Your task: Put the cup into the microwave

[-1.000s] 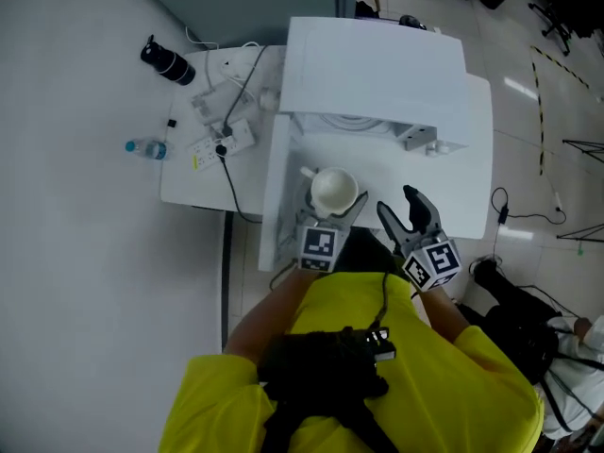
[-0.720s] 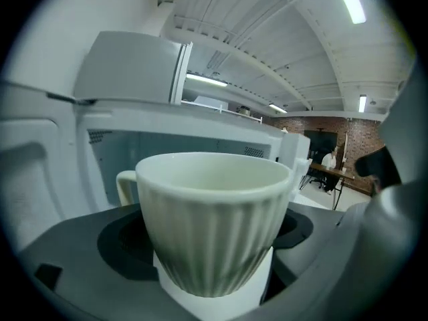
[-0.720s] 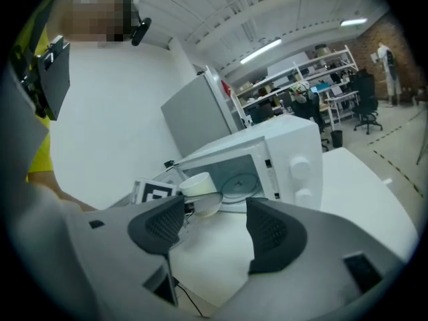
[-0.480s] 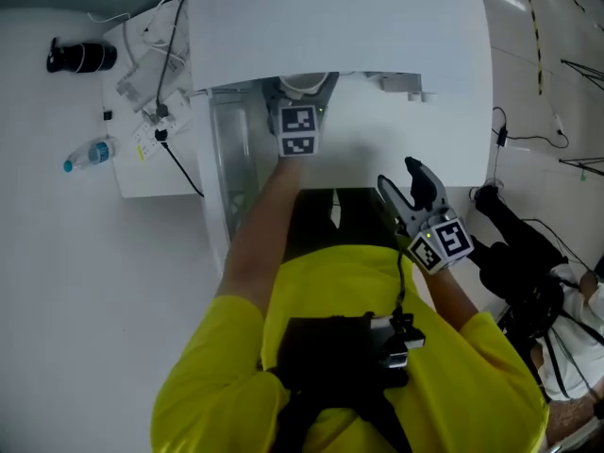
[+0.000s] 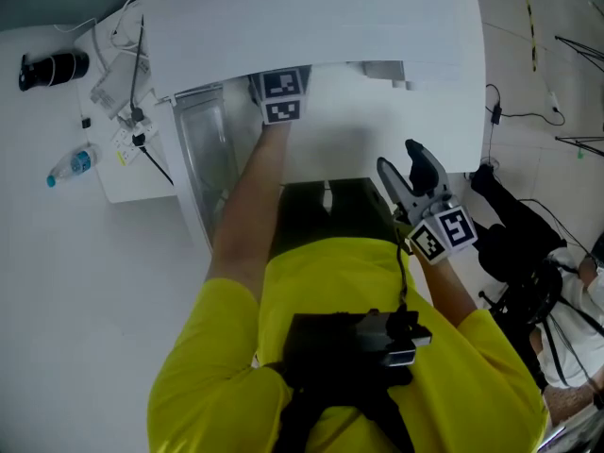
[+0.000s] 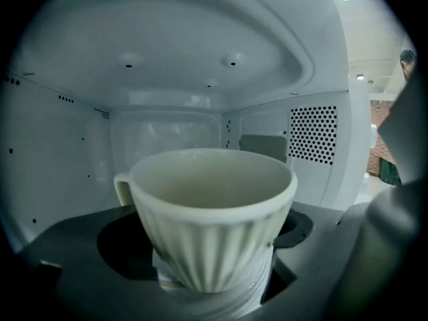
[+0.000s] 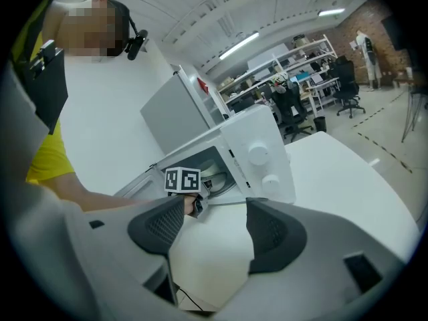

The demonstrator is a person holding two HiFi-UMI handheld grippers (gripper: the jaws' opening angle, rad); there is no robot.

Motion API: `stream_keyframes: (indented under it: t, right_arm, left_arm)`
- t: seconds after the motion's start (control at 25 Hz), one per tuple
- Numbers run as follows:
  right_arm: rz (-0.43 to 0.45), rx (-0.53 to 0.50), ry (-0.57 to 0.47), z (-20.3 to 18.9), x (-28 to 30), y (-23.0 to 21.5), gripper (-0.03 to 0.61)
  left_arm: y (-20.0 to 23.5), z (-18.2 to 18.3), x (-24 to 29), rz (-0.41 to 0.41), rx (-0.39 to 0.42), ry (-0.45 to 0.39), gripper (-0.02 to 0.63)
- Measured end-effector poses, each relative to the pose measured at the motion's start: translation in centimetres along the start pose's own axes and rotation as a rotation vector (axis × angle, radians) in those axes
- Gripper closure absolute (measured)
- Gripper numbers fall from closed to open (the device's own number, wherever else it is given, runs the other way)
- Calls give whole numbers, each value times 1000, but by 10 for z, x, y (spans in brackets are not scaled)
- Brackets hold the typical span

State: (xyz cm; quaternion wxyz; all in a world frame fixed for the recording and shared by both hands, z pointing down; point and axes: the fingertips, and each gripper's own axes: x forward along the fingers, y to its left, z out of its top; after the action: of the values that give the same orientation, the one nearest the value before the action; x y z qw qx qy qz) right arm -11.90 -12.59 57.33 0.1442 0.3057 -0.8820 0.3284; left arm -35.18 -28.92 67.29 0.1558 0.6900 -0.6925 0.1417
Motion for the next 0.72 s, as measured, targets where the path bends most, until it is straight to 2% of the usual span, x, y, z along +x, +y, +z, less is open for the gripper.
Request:
stream_keyframes:
  t: [0.24,0.32,0.48,0.6,0.72]
  right_arm:
    - [17,-7,-3,5,4,6,278]
    - [27,2,-8,5,6,8,278]
    - [43,-8,-17,11,10,10,278]
    - [39,-23,-52,29,4,15,278]
    - [58,-23,-107,55,-12,28,280]
  left_arm:
    - [3,-7,1,18,10,30,141]
    - [0,-2,-1,-4,3,0,58]
    - [2,-2,-12,6,-50,1,58]
    - [0,-13,-43,20,-102,45,57]
    - [-25,-24,-102,-19,-156,83,58]
